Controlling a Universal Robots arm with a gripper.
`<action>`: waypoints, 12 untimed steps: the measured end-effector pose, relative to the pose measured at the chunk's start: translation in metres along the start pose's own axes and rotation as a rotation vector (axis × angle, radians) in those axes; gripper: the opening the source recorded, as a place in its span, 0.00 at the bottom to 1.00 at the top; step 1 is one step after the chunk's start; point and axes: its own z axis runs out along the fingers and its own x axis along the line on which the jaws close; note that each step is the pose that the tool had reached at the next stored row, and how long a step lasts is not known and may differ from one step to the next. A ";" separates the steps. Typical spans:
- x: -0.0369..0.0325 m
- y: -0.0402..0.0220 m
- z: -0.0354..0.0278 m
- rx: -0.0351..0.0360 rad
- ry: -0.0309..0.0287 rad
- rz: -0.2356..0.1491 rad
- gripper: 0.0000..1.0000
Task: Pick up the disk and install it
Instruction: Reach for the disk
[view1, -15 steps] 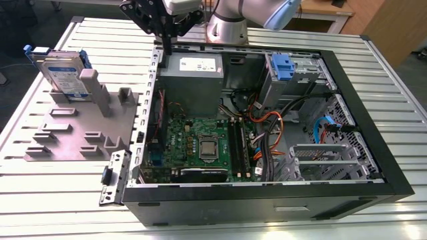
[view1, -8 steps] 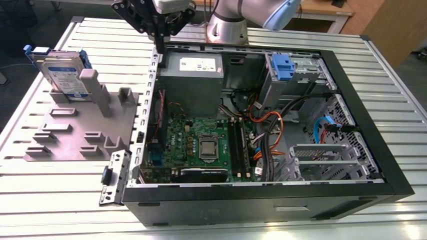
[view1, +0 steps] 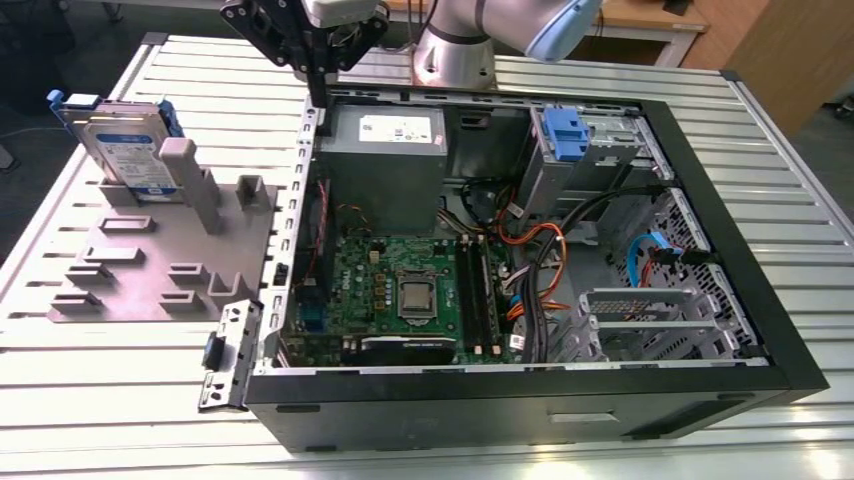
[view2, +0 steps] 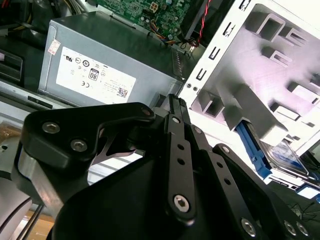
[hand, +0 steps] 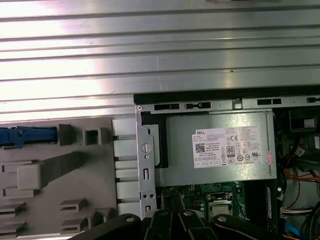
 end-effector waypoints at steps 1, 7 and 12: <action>0.0000 0.0000 0.0000 0.0000 0.0000 0.000 0.11; 0.0005 0.0000 0.0001 -0.0001 -0.0001 0.000 0.11; 0.0052 -0.0004 0.0000 0.0000 0.0000 0.000 0.11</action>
